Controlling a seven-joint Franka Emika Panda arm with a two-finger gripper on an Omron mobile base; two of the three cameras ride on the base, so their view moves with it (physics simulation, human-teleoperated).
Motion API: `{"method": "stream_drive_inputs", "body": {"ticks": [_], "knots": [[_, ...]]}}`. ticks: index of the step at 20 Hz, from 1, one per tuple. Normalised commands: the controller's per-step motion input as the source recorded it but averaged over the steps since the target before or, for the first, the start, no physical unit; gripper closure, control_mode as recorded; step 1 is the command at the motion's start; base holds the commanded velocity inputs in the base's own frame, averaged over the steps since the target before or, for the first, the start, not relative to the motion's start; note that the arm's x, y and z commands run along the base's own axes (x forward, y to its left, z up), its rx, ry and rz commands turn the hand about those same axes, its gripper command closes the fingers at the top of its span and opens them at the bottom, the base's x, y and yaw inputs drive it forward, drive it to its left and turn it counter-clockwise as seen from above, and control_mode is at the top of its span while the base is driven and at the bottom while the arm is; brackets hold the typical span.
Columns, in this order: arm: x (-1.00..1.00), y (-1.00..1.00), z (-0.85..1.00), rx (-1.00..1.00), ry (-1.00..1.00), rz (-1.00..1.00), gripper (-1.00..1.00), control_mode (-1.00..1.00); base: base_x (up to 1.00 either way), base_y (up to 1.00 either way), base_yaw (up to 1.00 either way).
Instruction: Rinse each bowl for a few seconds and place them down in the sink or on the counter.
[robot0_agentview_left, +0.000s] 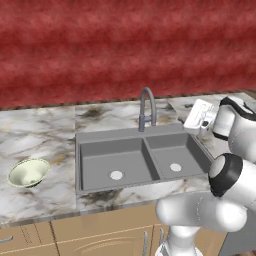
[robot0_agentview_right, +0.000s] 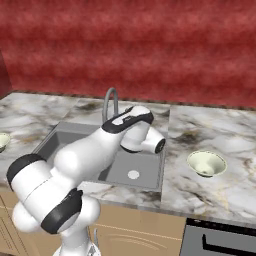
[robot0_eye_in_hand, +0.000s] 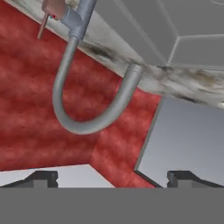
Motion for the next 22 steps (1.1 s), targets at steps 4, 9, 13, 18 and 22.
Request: {"method": "stream_drive_inputs", "body": {"ticks": [4, 9, 13, 18, 22], "knots": [[0.02, -0.04, -0.21, 0.17, 0.15, 0.07, -1.0, -1.0, 0.0, 0.0, 0.0], [0.17, 0.0, -0.38, 0.15, 0.11, 0.04, -1.0, -1.0, 0.0, 0.0, 0.0], [0.53, 0.0, -0.42, 0.07, 0.1, 0.0, -1.0, -1.0, 0.0, 0.0, 0.0], [0.53, 0.0, -0.22, 0.06, 0.13, 0.0, -1.0, -1.0, 0.0, 0.0, 0.0], [0.42, 0.0, -0.09, 0.11, 0.16, 0.0, -1.0, -1.0, 0.0, 0.0, 0.0]]}}
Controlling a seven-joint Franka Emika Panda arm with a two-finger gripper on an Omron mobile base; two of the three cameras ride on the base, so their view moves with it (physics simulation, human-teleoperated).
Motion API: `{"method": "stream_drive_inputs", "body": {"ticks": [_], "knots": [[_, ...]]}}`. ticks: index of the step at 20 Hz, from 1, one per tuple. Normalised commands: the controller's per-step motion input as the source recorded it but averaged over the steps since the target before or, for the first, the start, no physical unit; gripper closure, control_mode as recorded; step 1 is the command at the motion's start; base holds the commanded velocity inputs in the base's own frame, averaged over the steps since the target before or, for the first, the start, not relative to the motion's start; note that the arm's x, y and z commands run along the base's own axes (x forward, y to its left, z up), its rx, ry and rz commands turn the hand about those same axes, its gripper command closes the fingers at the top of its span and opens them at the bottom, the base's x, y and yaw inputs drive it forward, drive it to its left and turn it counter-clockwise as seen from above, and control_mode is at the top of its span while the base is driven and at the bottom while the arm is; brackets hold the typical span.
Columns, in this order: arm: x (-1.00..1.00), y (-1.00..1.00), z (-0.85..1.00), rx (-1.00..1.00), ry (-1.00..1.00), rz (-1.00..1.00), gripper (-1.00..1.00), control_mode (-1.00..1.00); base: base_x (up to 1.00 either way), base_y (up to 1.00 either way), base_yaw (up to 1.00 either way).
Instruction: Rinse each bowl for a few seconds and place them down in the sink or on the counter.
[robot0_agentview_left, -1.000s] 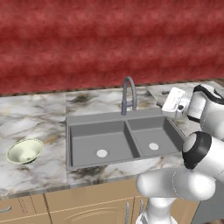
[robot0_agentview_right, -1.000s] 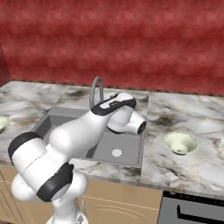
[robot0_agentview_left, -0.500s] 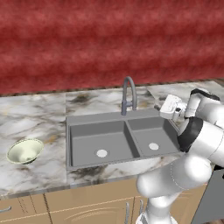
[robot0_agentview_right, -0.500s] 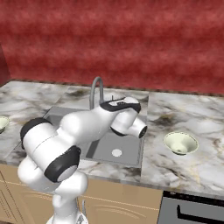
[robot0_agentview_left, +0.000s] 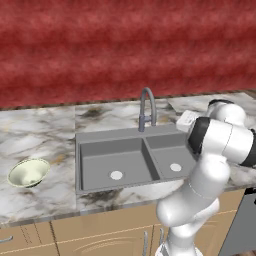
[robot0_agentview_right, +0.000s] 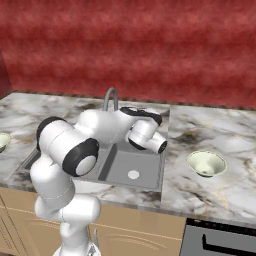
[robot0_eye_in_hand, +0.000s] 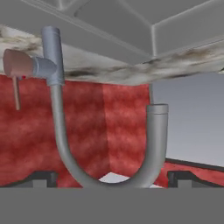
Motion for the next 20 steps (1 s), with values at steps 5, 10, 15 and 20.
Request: {"method": "stream_drive_inputs", "body": {"ticks": [5, 10, 15, 20], "knots": [[0.48, 0.0, -0.19, 0.05, 0.13, 0.0, -1.0, -1.0, 0.0, 0.0, 0.0], [0.49, 0.07, -0.16, 0.01, 0.09, 0.0, -1.0, -1.0, 0.0, 0.0, 0.0], [0.32, 0.03, -0.16, 0.0, 0.02, 0.0, -1.0, -1.0, 0.0, 0.0, 0.0], [0.13, 0.0, -0.17, 0.0, 0.0, 0.05, -1.0, -1.0, 0.0, 0.0, 0.0]]}}
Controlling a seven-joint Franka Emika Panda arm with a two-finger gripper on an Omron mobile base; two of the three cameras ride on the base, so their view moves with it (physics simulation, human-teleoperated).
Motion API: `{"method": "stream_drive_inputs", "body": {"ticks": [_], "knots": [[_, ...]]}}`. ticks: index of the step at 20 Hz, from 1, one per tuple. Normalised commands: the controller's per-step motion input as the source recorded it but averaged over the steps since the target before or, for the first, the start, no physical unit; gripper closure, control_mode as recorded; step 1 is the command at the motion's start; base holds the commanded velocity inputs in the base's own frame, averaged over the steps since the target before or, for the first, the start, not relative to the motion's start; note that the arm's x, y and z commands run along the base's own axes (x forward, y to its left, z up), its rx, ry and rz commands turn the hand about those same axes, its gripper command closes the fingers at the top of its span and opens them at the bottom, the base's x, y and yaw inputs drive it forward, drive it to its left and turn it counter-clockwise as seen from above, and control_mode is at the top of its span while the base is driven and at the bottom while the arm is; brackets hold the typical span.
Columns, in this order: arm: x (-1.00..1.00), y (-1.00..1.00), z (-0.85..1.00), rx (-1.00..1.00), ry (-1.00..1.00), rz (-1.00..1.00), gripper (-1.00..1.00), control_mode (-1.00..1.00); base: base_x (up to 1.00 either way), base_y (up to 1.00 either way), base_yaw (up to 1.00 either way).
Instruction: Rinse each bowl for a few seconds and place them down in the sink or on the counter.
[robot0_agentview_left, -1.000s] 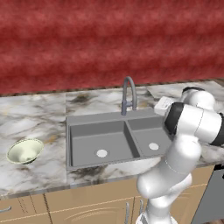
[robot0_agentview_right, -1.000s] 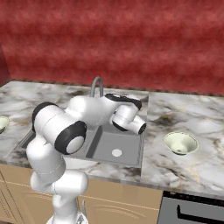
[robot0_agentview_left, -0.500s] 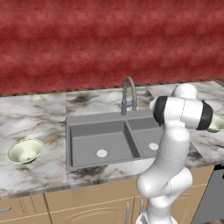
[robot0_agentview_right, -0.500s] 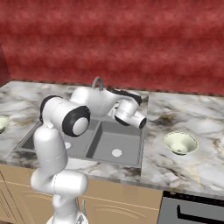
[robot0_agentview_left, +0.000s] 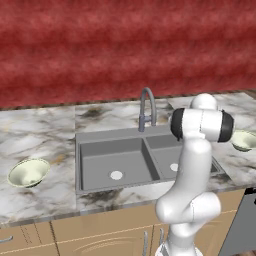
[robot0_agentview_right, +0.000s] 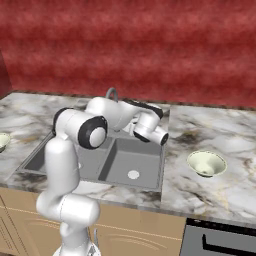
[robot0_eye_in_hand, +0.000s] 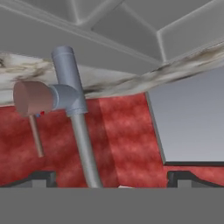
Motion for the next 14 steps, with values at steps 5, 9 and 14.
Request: {"method": "stream_drive_inputs", "body": {"ticks": [5, 9, 14], "knots": [[0.23, 0.0, -0.11, 0.0, 0.0, 0.14, -1.0, -1.0, 0.0, 0.0, 0.0], [0.27, 0.0, -0.05, 0.0, 0.0, 0.22, -1.0, -1.0, 0.0, 0.0, 0.0], [0.34, 0.0, -0.02, 0.0, 0.01, 0.19, -1.0, -1.0, 0.0, 0.0, 0.0]]}}
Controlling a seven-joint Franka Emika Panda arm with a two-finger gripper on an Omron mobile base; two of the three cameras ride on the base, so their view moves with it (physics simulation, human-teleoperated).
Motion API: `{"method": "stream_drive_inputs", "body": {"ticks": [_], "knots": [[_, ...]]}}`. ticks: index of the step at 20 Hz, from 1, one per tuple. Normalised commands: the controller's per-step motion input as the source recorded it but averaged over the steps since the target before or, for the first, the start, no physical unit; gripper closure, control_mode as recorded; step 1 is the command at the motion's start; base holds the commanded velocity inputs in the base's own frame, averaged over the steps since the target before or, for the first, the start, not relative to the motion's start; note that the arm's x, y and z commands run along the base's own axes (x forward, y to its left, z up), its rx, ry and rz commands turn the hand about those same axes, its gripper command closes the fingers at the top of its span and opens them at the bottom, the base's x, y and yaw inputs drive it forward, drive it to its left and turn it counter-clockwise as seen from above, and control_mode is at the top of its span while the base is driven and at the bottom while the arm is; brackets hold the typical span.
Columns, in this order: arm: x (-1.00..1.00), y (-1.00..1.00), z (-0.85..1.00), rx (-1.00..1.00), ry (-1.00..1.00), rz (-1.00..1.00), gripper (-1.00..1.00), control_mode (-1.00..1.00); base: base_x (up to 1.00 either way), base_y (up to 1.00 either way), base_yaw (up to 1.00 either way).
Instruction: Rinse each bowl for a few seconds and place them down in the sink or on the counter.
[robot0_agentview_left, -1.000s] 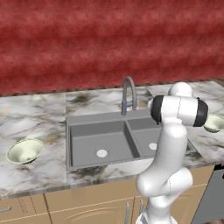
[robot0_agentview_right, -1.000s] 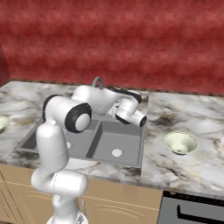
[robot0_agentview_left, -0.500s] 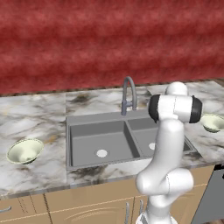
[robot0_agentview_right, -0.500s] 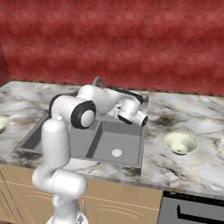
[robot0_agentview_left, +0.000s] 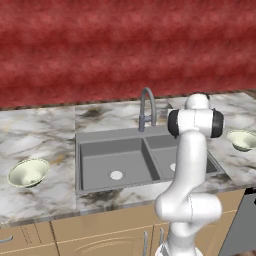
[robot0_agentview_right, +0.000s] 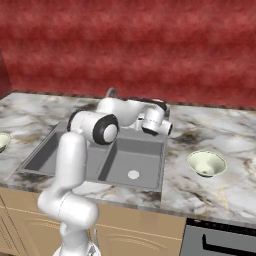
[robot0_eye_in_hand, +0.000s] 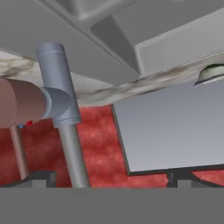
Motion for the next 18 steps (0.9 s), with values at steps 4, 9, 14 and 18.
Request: {"method": "stream_drive_inputs", "body": {"ticks": [4, 9, 14, 18], "knots": [[0.2, 0.0, -0.12, 0.0, 0.0, 0.13, -1.0, -1.0, 0.0, 0.0, 0.0], [0.21, 0.0, -0.25, 0.0, -0.03, 0.0, -1.0, -1.0, 0.0, 0.0, 0.0], [0.16, 0.02, -0.16, 0.0, -0.07, 0.0, -1.0, -1.0, 0.0, 0.0, 0.0], [0.11, 0.12, -0.01, 0.0, -0.04, -0.02, -1.0, -1.0, 0.0, 0.0, 0.0]]}}
